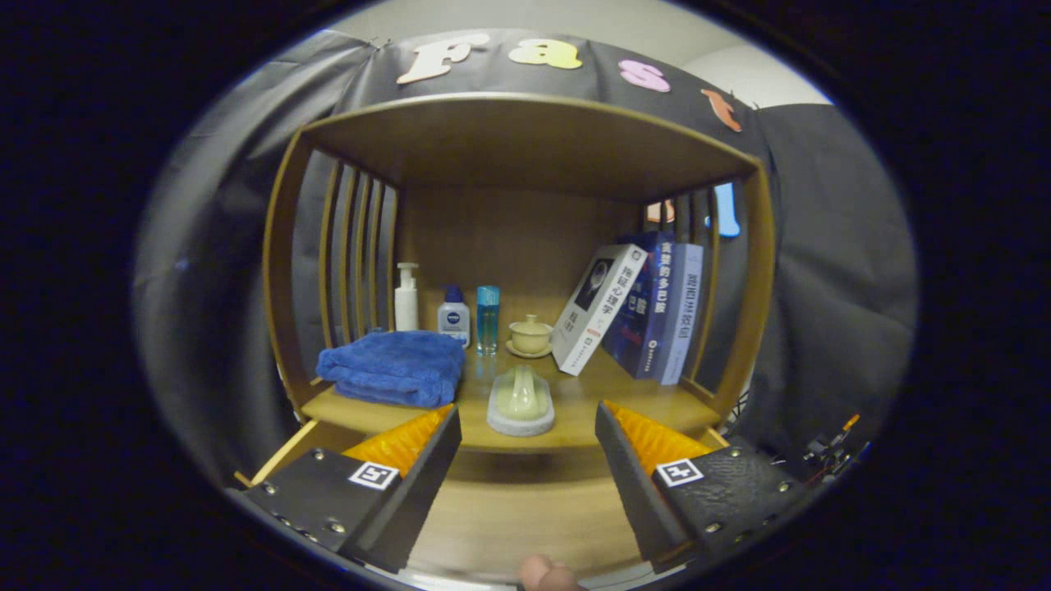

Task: Pull open the drawer, take out the items inside it, and place them on the countertop above the cabinet.

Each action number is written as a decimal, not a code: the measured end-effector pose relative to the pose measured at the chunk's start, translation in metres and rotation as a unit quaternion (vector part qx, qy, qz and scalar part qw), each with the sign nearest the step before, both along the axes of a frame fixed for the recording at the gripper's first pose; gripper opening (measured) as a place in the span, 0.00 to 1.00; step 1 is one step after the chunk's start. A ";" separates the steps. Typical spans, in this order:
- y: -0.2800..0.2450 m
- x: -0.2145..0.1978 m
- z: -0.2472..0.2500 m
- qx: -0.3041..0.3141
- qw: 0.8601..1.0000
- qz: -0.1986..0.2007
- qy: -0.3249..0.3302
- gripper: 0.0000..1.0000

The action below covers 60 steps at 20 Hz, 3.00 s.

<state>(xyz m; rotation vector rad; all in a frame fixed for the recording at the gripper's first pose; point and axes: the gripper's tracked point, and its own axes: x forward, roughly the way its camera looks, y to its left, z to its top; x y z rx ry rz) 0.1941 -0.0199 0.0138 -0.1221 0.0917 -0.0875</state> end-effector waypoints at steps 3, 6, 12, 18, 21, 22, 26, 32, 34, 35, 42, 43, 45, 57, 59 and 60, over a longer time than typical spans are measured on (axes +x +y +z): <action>-0.001 -0.058 -0.014 0.027 1.000 0.007 0.010 0.98; 0.006 -0.109 -0.020 0.037 0.999 0.021 -0.011 0.98; 0.026 -0.161 -0.081 0.025 0.998 0.053 0.002 0.99; 0.014 -0.169 -0.119 0.054 0.996 0.055 0.042 0.99; 0.007 -0.166 -0.117 0.053 0.997 0.047 0.038 0.99; 0.004 -0.165 -0.118 0.046 0.997 0.045 0.039 0.99; -0.007 -0.157 -0.124 0.031 0.998 0.028 0.039 0.99; -0.005 -0.140 -0.146 0.034 0.998 0.018 0.048 0.99; 0.000 -0.133 -0.155 0.039 0.998 0.021 0.053 0.99; 0.001 -0.130 -0.161 0.035 0.997 0.023 0.058 0.99; -0.008 -0.105 -0.180 0.053 0.997 0.017 0.058 0.99; -0.009 -0.101 -0.179 0.059 0.997 0.020 0.054 0.99; -0.013 -0.094 -0.182 0.061 0.996 0.021 0.053 0.99; -0.017 -0.065 -0.175 0.054 0.997 0.040 0.025 0.99; -0.018 -0.055 -0.171 0.052 0.998 0.042 0.023 0.99; -0.019 -0.054 -0.172 0.054 0.997 0.042 0.025 0.99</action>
